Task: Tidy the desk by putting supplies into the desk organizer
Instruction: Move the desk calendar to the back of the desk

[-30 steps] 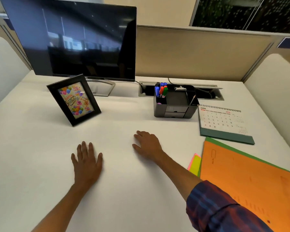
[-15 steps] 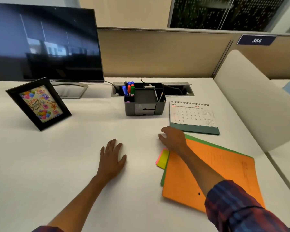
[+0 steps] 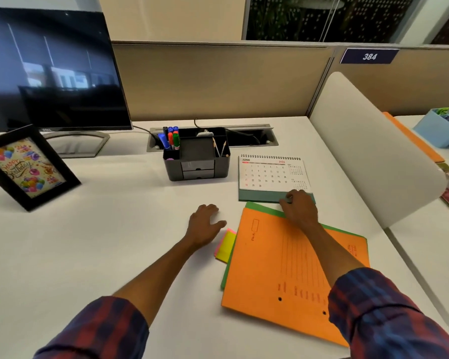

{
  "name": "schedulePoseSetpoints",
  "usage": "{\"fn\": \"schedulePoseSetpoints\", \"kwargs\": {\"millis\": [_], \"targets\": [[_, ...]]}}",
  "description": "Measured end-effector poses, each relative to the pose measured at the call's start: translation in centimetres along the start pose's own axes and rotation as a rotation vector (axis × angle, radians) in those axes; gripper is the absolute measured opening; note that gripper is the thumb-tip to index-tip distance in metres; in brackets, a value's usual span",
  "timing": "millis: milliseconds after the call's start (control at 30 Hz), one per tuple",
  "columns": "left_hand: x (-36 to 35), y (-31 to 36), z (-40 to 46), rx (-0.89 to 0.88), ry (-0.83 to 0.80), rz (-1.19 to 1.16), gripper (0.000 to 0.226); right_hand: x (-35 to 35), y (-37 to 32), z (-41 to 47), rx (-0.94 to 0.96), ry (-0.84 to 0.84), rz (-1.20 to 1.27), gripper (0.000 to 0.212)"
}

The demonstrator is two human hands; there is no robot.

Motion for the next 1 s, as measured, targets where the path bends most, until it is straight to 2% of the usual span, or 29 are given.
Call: {"fn": "schedulePoseSetpoints", "kwargs": {"millis": [200,300,400,500,600,700,833,1000], "targets": [[-1.5,3.0,3.0,0.003,-0.012,-0.008,0.061,2.1,3.1,0.5,-0.116,0.083,-0.062,0.046],[-1.9,4.2,4.2,0.036,-0.047,-0.085,0.065,2.8,4.2,0.9,-0.155,0.089,-0.080,0.051],[-2.1,5.2,5.3,0.038,-0.058,-0.213,0.067,3.2,5.2,1.5,-0.175,0.072,0.038,0.047],[-2.1,6.4,6.4,-0.005,-0.054,-0.348,0.051,3.5,5.9,2.3,-0.175,0.058,0.228,0.042],[-1.7,7.1,7.1,0.026,-0.006,-0.462,0.042,3.8,6.1,2.8,-0.190,0.023,0.335,0.036],[-1.2,7.6,7.6,0.100,0.070,-0.435,0.047,4.1,6.5,3.3,-0.215,0.000,0.428,0.034],[-0.8,8.2,8.1,0.101,0.135,-0.323,0.035,4.9,6.7,4.4,-0.235,-0.051,0.540,0.022],[0.0,8.7,8.7,0.093,0.163,-0.287,0.035,5.5,7.5,6.1,-0.240,-0.109,0.633,0.031]]}}
Point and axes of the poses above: each hand's wrist, its own z-axis towards the middle knuckle, its own x-axis out of the back of the hand, y = z × x, the point moved 6 cm from there along z, towards the middle knuckle, and after that the axes turned 12 degrees about -y, right-handed, at the moved point
